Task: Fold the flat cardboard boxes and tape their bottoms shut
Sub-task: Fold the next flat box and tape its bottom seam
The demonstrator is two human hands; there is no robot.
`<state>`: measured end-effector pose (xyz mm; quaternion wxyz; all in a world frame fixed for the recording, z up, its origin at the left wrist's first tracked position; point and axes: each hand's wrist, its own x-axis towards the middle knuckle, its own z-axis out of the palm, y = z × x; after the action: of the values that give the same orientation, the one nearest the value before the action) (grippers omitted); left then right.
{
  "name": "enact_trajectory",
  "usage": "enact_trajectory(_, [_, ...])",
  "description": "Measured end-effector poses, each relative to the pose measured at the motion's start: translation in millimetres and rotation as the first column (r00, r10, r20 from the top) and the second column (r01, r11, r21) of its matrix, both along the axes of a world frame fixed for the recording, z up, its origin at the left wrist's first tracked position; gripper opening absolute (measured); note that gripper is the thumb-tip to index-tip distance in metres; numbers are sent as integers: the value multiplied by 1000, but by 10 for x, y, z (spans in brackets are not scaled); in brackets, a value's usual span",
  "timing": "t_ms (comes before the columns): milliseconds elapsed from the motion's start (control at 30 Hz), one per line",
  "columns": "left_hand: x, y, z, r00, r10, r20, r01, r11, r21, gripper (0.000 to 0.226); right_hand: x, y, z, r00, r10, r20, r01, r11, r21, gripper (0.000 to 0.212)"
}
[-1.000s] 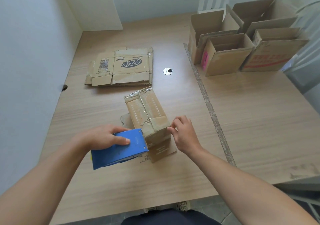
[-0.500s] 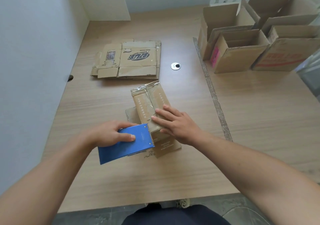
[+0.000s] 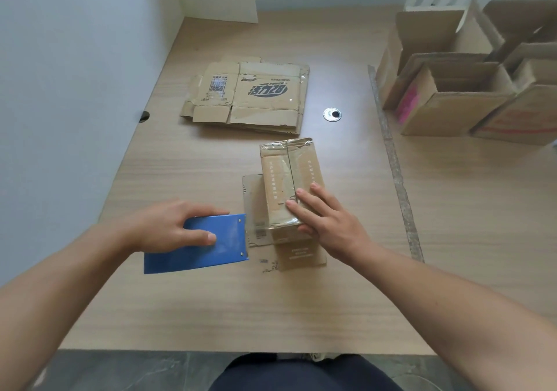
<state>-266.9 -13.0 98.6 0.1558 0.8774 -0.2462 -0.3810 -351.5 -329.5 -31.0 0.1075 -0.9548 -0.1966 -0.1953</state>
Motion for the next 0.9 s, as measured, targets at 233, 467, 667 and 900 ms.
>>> enact_trajectory(233, [2, -92, -296, 973, -32, 230, 0, 990, 138, 55, -31, 40, 67, 980, -52, -194, 68, 995, 76, 44])
enact_trajectory(467, [-16, -308, -544, 912, -62, 407, -22, 980, 199, 59, -41, 59, 63, 894, -102, -436, 151, 985, 79, 49])
enact_trajectory(667, [-62, -525, -547, 843, -78, 531, -54, 972, 229, 56, -30, 130, 117, 859, -146, -491, 211, 974, 79, 50])
enact_trajectory(900, [-225, -766, -471, 809, -66, 584, -128, 950, 285, 36, -36, 252, 132, 843, -213, -493, 295, 951, 94, 49])
